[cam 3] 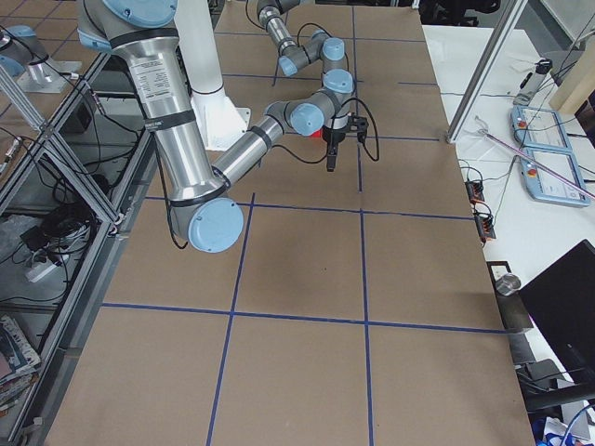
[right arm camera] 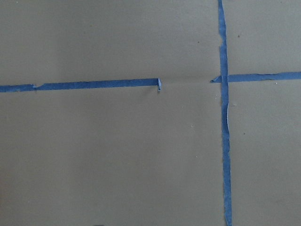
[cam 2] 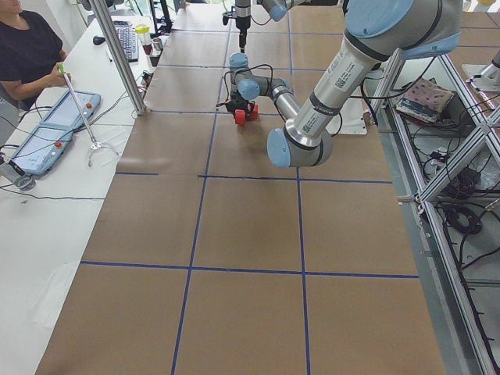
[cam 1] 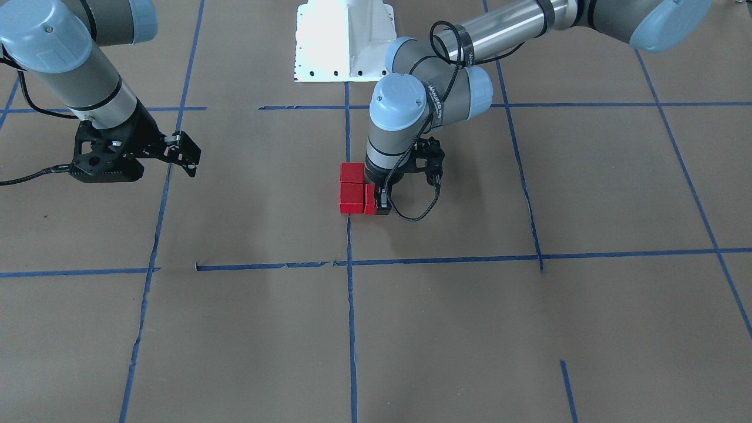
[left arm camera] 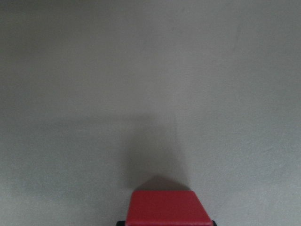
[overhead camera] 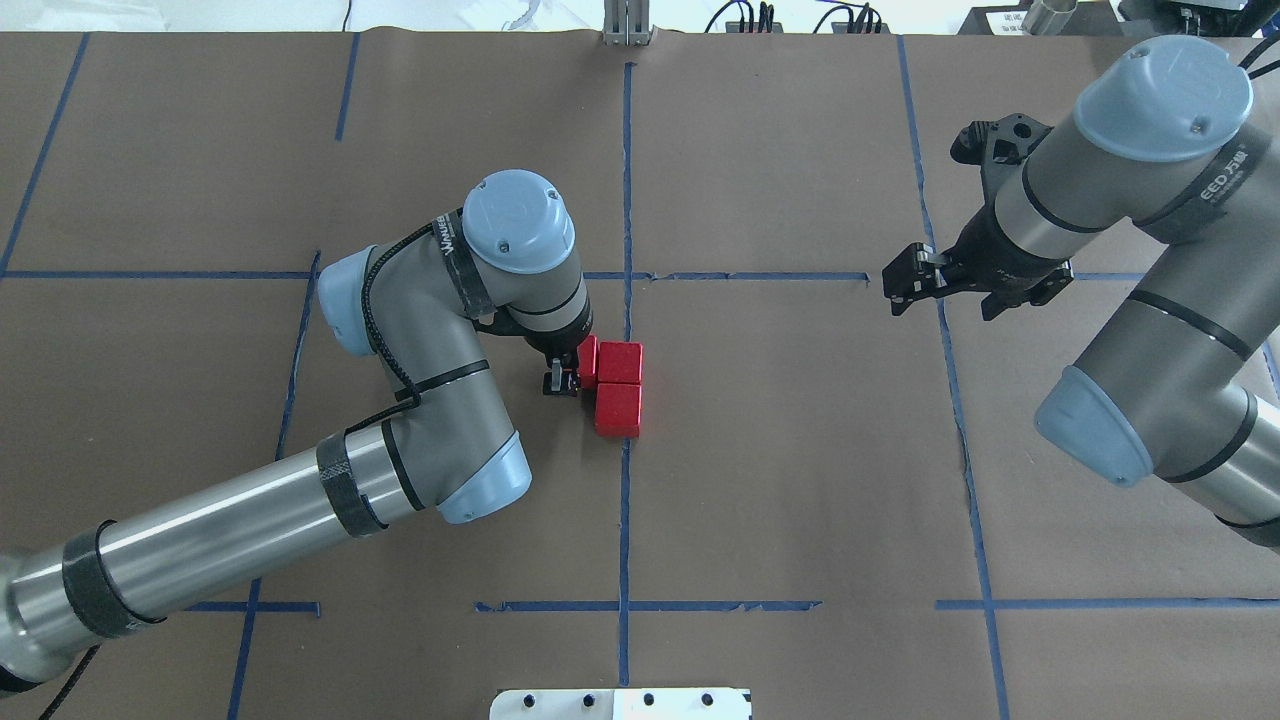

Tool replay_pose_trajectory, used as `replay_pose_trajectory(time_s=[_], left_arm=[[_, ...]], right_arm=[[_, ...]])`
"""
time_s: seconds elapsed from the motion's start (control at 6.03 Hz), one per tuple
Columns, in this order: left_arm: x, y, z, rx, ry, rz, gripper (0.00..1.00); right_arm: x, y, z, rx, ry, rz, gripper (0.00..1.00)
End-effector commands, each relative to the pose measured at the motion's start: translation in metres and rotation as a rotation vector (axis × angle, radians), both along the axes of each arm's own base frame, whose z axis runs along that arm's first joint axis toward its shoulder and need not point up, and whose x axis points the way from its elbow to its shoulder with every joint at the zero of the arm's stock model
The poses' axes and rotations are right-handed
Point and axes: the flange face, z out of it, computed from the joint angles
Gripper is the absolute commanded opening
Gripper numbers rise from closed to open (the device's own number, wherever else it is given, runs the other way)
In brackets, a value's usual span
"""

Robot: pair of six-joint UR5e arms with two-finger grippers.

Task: Form red blocks into L shape at center
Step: 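Place the cube beside the farther cube of the column and release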

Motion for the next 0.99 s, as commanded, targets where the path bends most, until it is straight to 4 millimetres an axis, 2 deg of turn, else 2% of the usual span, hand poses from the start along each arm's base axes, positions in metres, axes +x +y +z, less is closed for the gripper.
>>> replay_pose_trajectory(time_s=[0.0, 0.5, 0.66, 0.83], left_arm=[[0.001, 0.000, -0.002, -0.004, 0.001, -0.002, 0.00], [0.008, -0.002, 0.010, -0.016, -0.024, -0.005, 0.06], [0.009, -0.003, 0.009, -0.015, -0.023, -0.005, 0.47], [0.010, -0.002, -0.008, -0.009, -0.004, -0.001, 0.99]], right_arm=[[0.000, 0.000, 0.000, -0.001, -0.001, -0.001, 1.00], [0.000, 0.000, 0.001, -0.001, 0.000, -0.002, 1.00], [0.000, 0.000, 0.001, -0.003, 0.000, -0.002, 1.00], [-0.001, 0.000, 0.001, -0.002, -0.001, -0.004, 1.00]])
